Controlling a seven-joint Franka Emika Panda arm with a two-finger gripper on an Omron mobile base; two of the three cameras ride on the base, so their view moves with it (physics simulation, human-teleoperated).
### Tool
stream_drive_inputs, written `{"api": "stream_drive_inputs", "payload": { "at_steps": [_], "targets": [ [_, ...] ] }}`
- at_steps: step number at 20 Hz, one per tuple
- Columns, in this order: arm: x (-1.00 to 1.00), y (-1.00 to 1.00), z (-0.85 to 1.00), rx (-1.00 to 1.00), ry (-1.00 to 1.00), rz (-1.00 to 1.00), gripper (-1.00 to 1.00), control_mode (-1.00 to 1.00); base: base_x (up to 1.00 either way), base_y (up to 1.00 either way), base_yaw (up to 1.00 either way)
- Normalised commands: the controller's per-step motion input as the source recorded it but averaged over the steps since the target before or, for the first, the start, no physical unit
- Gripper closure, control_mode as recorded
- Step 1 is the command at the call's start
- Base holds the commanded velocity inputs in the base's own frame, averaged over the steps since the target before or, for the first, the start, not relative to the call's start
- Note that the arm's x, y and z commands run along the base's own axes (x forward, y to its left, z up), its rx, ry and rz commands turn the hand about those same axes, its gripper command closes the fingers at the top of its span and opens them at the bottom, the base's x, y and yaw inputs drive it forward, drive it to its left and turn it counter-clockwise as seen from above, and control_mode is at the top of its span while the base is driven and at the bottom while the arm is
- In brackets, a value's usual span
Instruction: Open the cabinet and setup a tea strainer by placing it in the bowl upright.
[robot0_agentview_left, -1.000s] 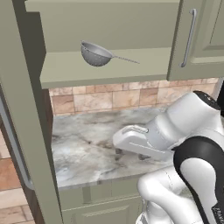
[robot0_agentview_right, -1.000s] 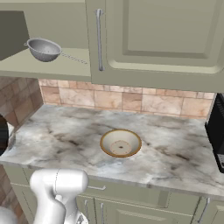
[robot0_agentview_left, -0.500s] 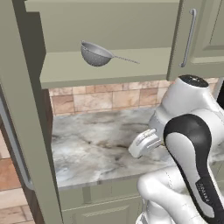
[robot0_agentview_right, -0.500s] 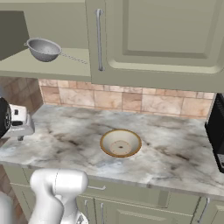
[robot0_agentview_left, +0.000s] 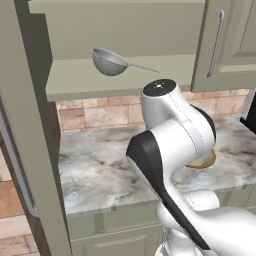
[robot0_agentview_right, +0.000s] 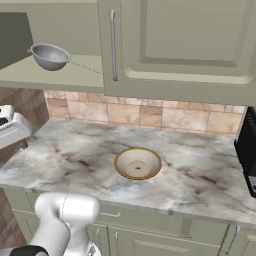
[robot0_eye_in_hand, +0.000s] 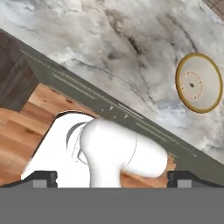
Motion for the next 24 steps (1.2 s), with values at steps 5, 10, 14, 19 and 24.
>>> {"api": "stream_drive_inputs", "payload": {
  "at_steps": [5,10,14,19,24],
  "targets": [
    [0.43,-0.11,0.03,0.07,-0.04,0.01,-1.00,-1.00,0.00,0.00,0.00],
    [0.51,0.15,0.31,0.02,-0.29,-0.13,-1.00,-1.00,0.00,0.00,0.00],
    [0.31,0.10,0.58,0.00,-0.27,-0.06,-1.00,-1.00,0.00,0.00,0.00],
    [0.19,0.00,0.69,0.04,-0.11,0.00,-1.00,-1.00,0.00,0.00,0.00],
    [0.27,0.00,0.59,0.13,-0.09,0.00,-1.00,-1.00,0.00,0.00,0.00]
  ]
}}
